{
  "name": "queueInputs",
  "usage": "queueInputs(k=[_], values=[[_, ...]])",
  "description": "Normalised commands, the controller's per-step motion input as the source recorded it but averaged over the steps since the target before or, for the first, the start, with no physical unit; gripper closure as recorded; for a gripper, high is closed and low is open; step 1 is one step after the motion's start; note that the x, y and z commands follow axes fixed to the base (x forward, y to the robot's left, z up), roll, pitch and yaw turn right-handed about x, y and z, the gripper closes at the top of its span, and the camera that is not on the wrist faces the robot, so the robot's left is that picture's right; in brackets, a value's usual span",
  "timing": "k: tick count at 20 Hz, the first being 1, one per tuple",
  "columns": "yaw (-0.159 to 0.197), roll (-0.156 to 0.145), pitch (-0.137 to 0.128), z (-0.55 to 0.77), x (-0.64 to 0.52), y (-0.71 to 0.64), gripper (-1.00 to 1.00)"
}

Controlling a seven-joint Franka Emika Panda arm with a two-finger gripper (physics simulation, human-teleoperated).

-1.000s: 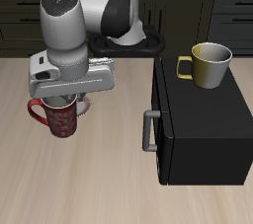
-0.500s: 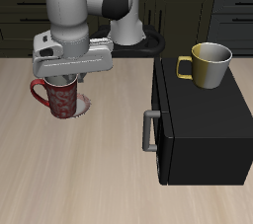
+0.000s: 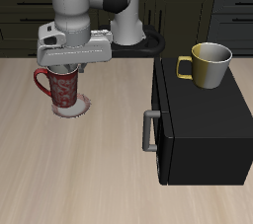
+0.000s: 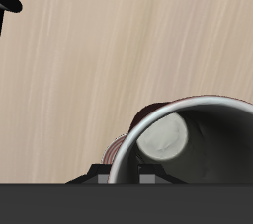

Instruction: Place the red mug on the plate

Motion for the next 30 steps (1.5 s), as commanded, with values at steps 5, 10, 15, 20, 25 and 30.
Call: queueInputs(k=[5,10,15,20,25,30], values=[[0.022,0.006,-0.014,-0.03,-0.37,0.04,1.0],[-0.006,0.007,0.014,-0.09,-0.33,0.01,1.0],[0.001,0.019,0.005,-0.12,-0.28,0.03,1.0],[-0.021,-0.014,-0.029,0.02,-0.21,-0.06,1.0],[-0.009,-0.019,-0.017,0.05,-0.03,-0.12,1.0],[-0.026,-0.045,0.001,0.0,0.07,-0.19,1.0]])
